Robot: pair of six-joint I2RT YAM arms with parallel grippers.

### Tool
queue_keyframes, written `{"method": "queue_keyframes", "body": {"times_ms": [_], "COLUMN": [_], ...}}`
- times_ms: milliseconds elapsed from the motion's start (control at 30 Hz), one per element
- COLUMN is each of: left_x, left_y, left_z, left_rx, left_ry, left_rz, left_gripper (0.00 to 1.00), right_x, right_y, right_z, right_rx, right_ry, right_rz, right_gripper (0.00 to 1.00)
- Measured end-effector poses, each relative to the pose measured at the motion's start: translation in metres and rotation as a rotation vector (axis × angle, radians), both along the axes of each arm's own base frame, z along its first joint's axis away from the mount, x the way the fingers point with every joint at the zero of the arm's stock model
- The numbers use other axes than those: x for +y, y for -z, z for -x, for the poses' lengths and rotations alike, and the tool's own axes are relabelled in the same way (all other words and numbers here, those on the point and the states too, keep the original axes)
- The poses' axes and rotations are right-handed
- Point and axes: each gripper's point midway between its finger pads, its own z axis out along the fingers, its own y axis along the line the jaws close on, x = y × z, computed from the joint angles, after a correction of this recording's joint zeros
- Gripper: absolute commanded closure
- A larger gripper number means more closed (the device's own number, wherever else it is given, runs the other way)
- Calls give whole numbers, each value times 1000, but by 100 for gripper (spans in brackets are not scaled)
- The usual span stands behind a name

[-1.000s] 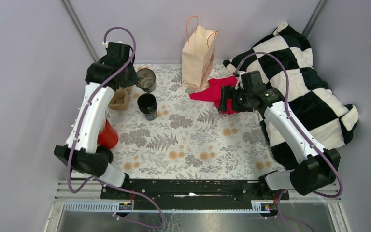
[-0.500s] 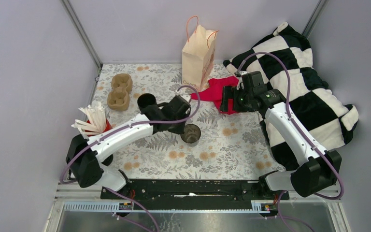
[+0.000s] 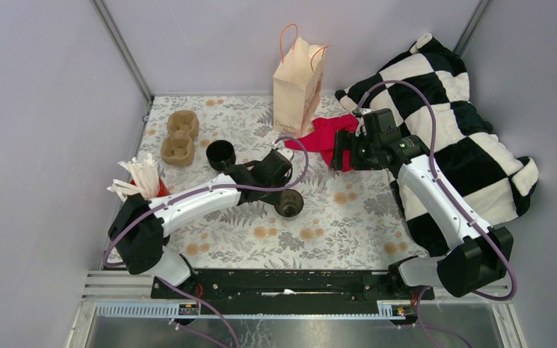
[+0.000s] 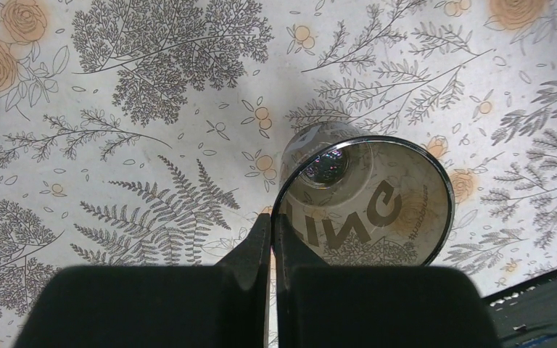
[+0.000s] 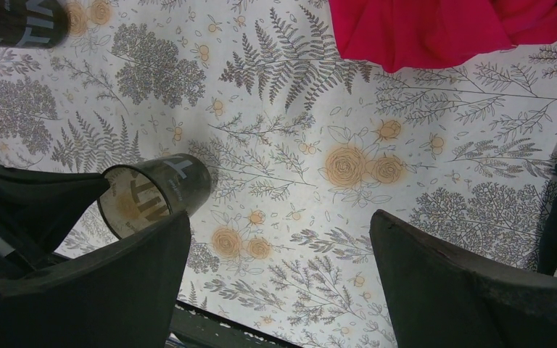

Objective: Pack the takeout coffee

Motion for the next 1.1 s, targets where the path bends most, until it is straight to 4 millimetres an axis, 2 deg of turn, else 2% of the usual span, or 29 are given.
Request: {"method": "queue_keyframes", "body": {"times_ms": [33,133,233,433,533,633,733,833,900,1000,1100], "left_x": [0,0,0,7,19,35,60,94,123,168,202], "left_y": [3,7,7,7,0,-18,-47,-74,-86,-89,-80], "left_z": [0,-1,-1,-1,2,5,1,-8,-11,-11,-2], "left_rx": [3,6,2,-2,-7,-25,-63,-106,-127,-132,-94], "left_ry": [0,-1,3,-20,-48,-100,-205,-351,-468,-646,-798], "left_rz": [-6,-20,-24,-46,-68,-55,4,81,137,176,186], "left_gripper": [100,90,71,47,37,32,29,28,28,28,29], "right_x": [0,0,0,0,0,0,0,2,1,0,0], "right_y": [0,1,2,2,1,1,1,2,5,13,22], "right_z": [0,1,1,1,1,1,1,1,2,5,11], "right_rx": [0,3,4,3,4,4,3,-1,5,20,44], "right_ry": [0,0,-1,-1,-2,-2,-3,-6,-8,-8,-12], "right_rz": [1,1,1,1,0,0,-3,-8,-7,-3,-2], "right_gripper": [0,0,0,0,0,0,0,0,0,0,0]}}
